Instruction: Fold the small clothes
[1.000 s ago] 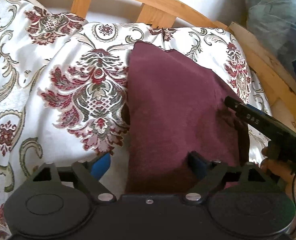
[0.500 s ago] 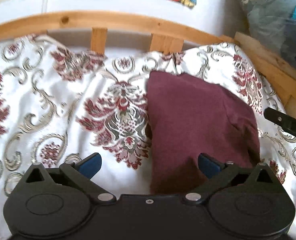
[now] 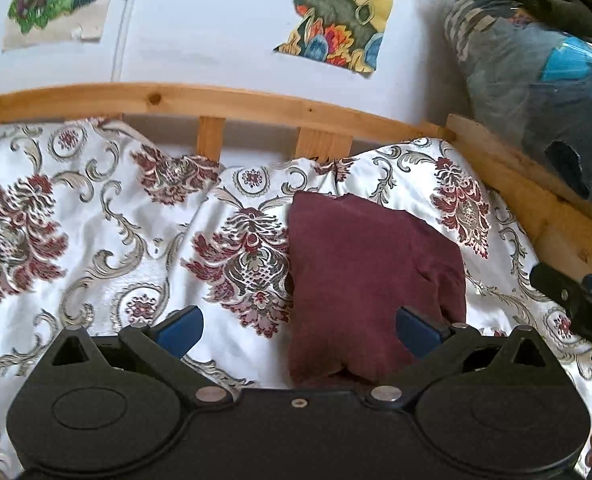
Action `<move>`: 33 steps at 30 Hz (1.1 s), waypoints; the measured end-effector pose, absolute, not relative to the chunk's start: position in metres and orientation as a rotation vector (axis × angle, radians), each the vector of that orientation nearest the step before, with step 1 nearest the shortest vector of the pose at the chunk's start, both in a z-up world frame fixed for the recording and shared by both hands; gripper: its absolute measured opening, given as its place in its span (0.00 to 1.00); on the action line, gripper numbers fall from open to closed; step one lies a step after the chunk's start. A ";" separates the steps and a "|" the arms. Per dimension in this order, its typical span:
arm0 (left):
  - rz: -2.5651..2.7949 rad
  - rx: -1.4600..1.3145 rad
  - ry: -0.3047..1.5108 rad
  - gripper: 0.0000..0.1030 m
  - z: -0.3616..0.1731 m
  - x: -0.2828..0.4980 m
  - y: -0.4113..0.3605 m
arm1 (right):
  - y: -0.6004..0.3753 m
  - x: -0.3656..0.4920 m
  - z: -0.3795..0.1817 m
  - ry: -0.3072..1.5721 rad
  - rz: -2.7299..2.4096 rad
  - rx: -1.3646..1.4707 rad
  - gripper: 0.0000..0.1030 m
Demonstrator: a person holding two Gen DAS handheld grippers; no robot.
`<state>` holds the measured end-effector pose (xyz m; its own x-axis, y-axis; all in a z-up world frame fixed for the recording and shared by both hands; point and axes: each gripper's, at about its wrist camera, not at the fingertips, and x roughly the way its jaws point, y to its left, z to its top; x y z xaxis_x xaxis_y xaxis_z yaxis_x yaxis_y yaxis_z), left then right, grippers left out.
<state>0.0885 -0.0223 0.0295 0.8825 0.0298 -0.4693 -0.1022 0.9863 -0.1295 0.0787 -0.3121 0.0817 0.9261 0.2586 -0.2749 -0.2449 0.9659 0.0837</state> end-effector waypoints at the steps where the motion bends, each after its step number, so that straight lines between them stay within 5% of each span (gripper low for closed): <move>1: 0.068 -0.149 0.489 0.99 0.030 0.084 -0.022 | -0.312 0.072 0.080 0.286 0.252 0.050 1.00; 33: 0.155 -0.050 0.493 0.99 0.020 0.008 0.004 | -0.306 -0.021 0.070 0.361 0.161 0.050 1.00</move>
